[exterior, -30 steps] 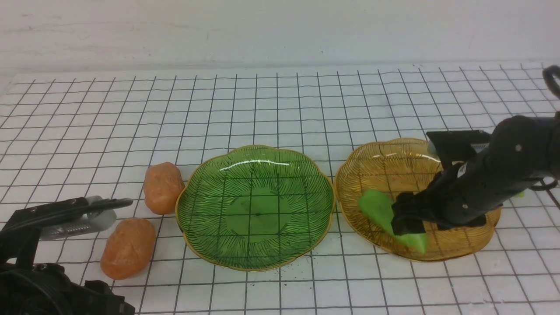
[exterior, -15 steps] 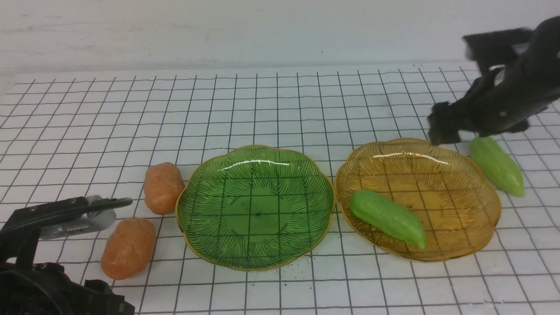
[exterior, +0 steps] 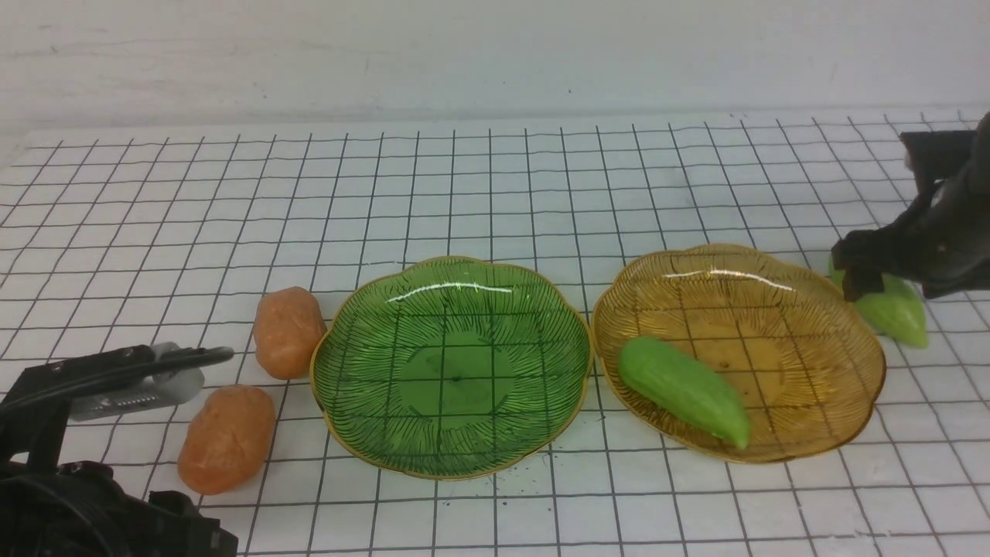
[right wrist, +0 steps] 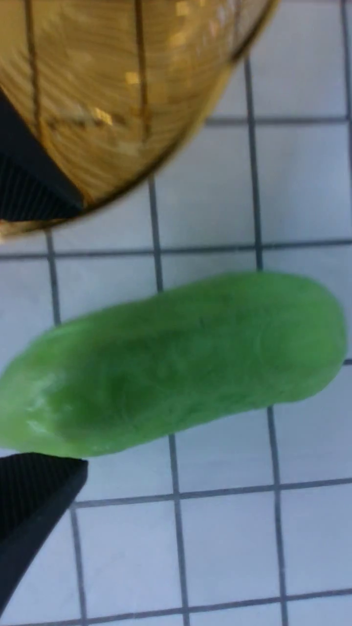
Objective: Put different types of vegetables on the plate.
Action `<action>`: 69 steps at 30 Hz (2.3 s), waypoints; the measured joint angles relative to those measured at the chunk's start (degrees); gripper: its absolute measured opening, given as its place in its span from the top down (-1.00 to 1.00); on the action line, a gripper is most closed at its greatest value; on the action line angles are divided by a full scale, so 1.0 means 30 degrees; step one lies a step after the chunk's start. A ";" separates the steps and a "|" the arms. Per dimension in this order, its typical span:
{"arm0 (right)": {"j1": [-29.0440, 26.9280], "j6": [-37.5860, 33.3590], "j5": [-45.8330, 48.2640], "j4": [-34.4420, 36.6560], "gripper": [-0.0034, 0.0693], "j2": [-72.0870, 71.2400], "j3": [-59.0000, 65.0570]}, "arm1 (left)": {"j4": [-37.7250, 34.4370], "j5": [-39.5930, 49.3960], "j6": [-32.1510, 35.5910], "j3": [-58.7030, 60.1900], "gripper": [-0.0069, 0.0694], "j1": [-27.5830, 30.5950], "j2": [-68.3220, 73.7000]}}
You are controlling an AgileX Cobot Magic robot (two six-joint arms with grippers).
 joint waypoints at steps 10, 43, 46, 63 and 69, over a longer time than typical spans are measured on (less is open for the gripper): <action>-0.0056 0.1268 -0.1758 -0.0867 -0.69 0.0933 -0.0155 | 0.0000 -0.0057 0.0004 0.0000 0.00 0.0000 0.0000; -0.0409 0.0816 0.9731 -0.1127 0.92 0.1105 -0.2787 | -0.0018 -0.0320 0.0020 0.0000 0.00 0.0000 0.0016; -0.0409 0.0704 0.9731 -0.0068 0.94 0.1144 -0.2258 | -0.0033 -0.0336 0.0020 0.0000 0.00 0.0000 0.0016; 0.0766 -0.0801 0.9778 0.1900 0.94 0.1144 -0.3964 | -0.0053 -0.0526 0.0020 0.0000 0.00 0.0000 0.0016; 0.0416 0.0333 0.9700 -0.0379 0.93 0.1144 -0.5521 | -0.0053 -0.0540 0.0020 0.0000 0.00 0.0000 0.0016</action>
